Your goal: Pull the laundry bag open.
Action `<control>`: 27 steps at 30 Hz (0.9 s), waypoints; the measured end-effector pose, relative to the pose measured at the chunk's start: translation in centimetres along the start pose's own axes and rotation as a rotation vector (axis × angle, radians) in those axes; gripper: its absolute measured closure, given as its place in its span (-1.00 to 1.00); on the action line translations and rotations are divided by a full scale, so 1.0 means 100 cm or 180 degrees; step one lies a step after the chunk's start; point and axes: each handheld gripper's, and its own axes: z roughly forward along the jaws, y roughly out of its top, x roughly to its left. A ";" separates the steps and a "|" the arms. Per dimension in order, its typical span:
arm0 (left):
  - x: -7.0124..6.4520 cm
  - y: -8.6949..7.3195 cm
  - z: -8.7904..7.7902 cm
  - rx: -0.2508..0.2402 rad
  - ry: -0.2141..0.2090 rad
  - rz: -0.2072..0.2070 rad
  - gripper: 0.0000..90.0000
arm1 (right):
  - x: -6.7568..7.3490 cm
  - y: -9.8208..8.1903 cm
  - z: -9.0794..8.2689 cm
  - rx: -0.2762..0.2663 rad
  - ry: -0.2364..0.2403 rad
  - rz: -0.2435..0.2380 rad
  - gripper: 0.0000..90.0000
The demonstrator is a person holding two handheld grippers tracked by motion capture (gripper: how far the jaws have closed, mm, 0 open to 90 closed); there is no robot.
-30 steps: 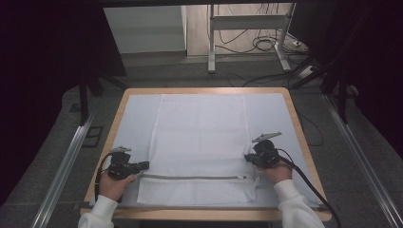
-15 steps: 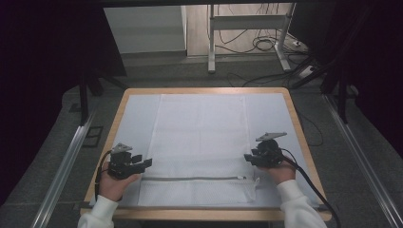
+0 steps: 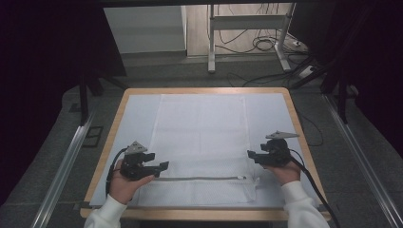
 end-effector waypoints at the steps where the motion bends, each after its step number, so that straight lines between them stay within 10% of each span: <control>1: -0.001 0.001 0.002 0.0010 0.0001 0.0000 -0.31 | 0.001 0.000 0.000 0.0016 0.0005 -0.0004 -0.29; 27: -0.041 0.025 0.036 0.0118 -0.0263 0.0119 -0.21 | 0.006 -0.004 -0.004 -0.0011 -0.0078 -0.0152 -0.31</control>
